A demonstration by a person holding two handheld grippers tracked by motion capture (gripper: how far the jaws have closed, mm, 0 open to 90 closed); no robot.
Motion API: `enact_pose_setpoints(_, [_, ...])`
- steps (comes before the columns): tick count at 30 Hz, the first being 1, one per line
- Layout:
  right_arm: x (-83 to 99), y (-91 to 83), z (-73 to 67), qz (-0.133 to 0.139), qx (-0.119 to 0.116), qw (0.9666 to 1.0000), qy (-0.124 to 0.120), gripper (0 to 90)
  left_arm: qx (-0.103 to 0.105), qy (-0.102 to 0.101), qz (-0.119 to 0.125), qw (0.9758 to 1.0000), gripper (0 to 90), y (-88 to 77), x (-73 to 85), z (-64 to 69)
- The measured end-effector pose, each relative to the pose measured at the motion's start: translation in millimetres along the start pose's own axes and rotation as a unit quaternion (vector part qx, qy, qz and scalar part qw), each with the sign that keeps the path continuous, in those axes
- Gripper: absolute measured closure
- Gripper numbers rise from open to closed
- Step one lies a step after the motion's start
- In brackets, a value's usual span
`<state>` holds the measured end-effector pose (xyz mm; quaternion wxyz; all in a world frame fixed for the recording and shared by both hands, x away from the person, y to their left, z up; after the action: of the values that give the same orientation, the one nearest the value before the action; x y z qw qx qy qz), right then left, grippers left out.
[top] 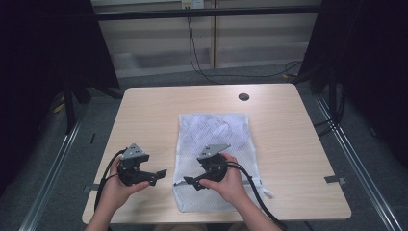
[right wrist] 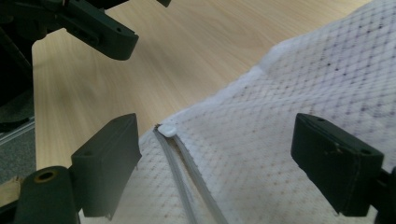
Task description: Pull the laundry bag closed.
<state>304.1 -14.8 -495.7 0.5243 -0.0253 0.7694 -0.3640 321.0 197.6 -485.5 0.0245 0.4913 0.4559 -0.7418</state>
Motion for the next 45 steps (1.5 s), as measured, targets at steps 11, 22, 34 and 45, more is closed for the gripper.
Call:
enact_pose_setpoints(11, [-3.2,12.2,-8.7,0.000,-0.019,0.9997,-0.016,32.2,-0.007,-0.006,0.000,1.0000,7.6,-5.9,5.0,-2.5])
enact_pose_setpoints(22, [-1.2,27.8,-16.7,-0.008,-0.039,0.9992,-0.010,50.7,-0.011,-0.007,0.002,0.9999,8.1,-10.2,7.6,-4.3])
enact_pose_setpoints(34, [10.9,44.8,-18.1,-0.027,-0.055,0.9977,0.029,60.9,-0.010,-0.007,-0.001,0.9999,8.2,-9.7,8.8,-4.9])
enact_pose_setpoints(45, [11.5,48.5,-22.3,-0.027,-0.066,0.9970,0.029,70.0,-0.009,-0.006,-0.004,0.9999,8.2,-8.5,9.2,-3.7])
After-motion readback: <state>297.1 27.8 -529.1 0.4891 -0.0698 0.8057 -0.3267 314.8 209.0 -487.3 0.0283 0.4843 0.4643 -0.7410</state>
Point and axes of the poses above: each handheld gripper's, and its own axes: y roughly forward along the jaws, x roughly out of its underside, z roughly to its right, the point moved 5 cm from there along y, roughly forward along the jaws, and after that the axes turned 2 degrees about -x, right-handed, at the moved point
